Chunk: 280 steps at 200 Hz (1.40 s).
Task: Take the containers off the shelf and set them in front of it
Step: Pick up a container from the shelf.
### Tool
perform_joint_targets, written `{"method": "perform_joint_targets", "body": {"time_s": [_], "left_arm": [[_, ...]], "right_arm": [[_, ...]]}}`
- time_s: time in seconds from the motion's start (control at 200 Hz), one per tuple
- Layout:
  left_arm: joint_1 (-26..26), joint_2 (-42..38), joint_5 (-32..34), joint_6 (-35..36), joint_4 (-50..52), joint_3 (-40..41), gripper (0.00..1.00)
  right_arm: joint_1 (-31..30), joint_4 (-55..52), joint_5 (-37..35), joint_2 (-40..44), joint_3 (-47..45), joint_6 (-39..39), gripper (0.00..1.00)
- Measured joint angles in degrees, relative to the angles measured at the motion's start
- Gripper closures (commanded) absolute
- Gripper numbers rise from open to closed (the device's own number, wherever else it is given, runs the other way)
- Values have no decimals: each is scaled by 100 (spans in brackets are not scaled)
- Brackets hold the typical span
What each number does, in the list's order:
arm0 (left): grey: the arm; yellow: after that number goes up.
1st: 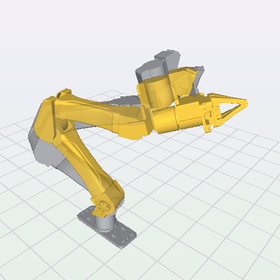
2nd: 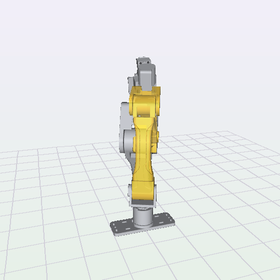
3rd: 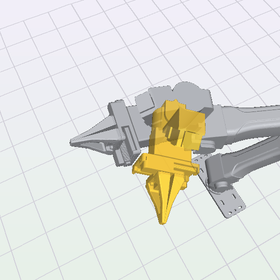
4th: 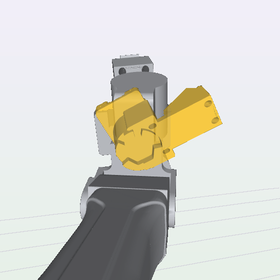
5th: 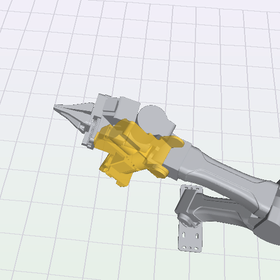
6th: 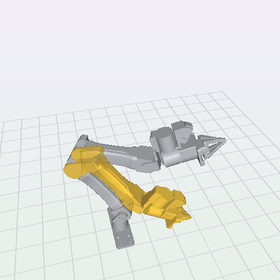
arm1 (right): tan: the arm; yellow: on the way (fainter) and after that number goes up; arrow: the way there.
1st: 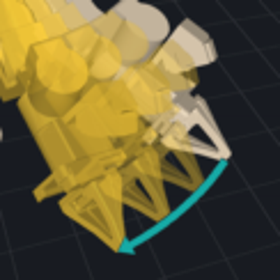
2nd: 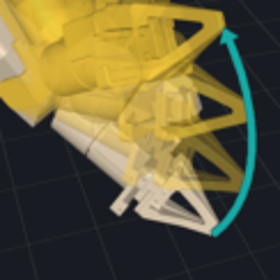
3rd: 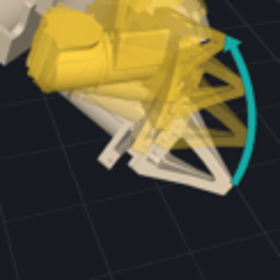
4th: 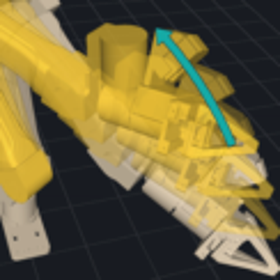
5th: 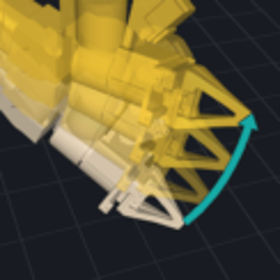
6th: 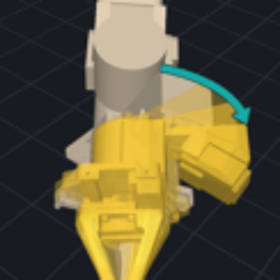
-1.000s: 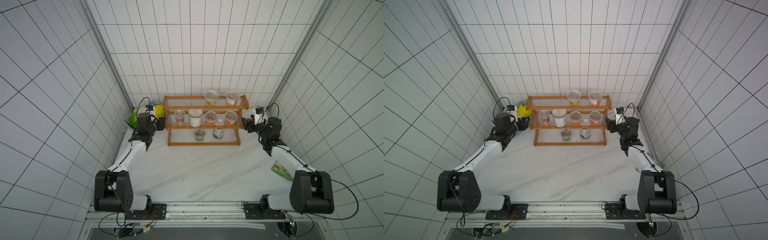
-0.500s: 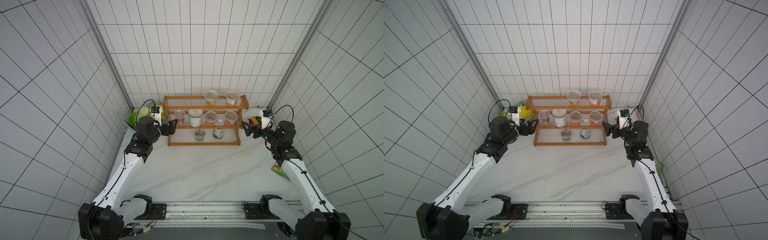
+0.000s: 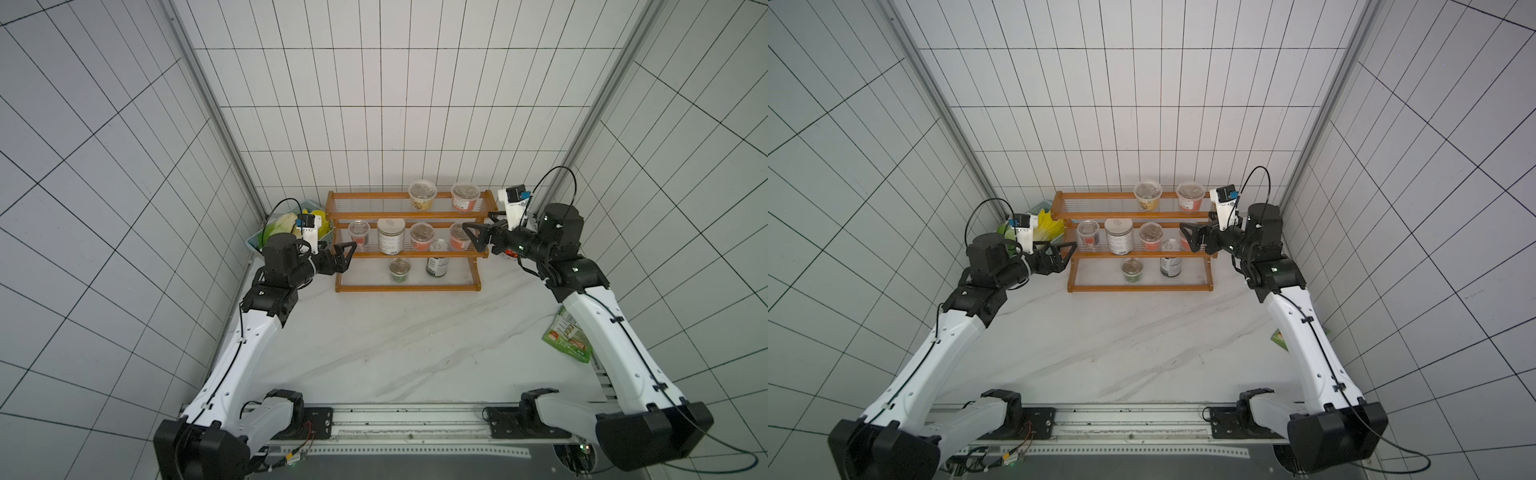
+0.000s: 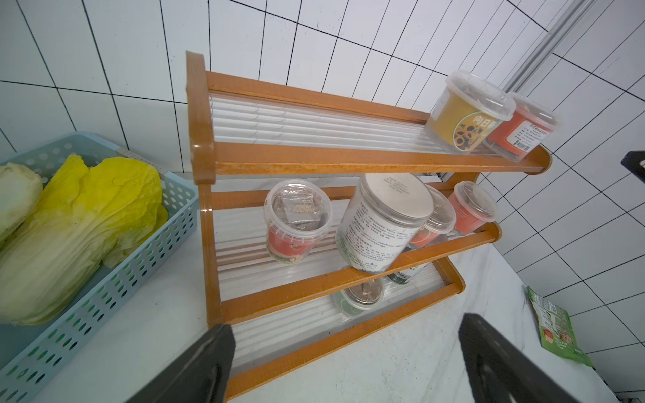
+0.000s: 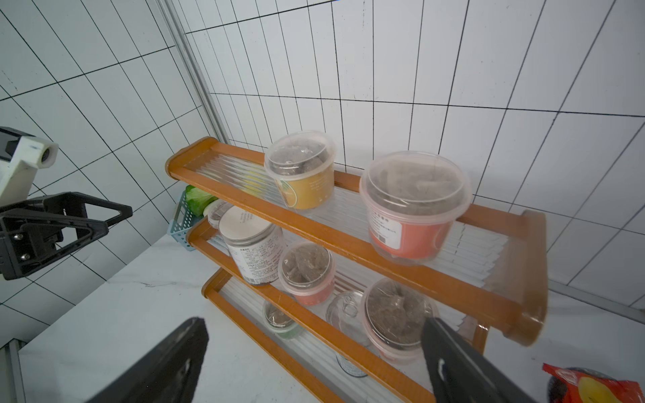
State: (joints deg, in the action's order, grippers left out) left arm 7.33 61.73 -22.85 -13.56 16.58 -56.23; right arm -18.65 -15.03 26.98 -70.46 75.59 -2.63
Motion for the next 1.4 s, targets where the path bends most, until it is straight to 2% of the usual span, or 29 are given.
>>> {"method": "perform_joint_targets", "body": {"time_s": [0.3,0.59,0.805,0.999,1.399], "left_arm": [[-109,0,-101,-116,-2,22,1],[-151,-2,-122,-188,-4,22,1],[-192,-13,-127,-192,-4,22,1],[-216,-13,-144,-197,-7,22,1],[-221,-13,-146,-195,-7,22,2]], "right_arm": [[-1191,-321,-1460,-1305,1226,-308,1],[-1436,-262,-2341,-2439,2048,-540,1],[-1436,-181,-2496,-3014,2435,-476,1],[-1436,195,-2494,-3171,2435,-216,0],[-1436,1058,-2382,-3482,2430,269,5]]}}
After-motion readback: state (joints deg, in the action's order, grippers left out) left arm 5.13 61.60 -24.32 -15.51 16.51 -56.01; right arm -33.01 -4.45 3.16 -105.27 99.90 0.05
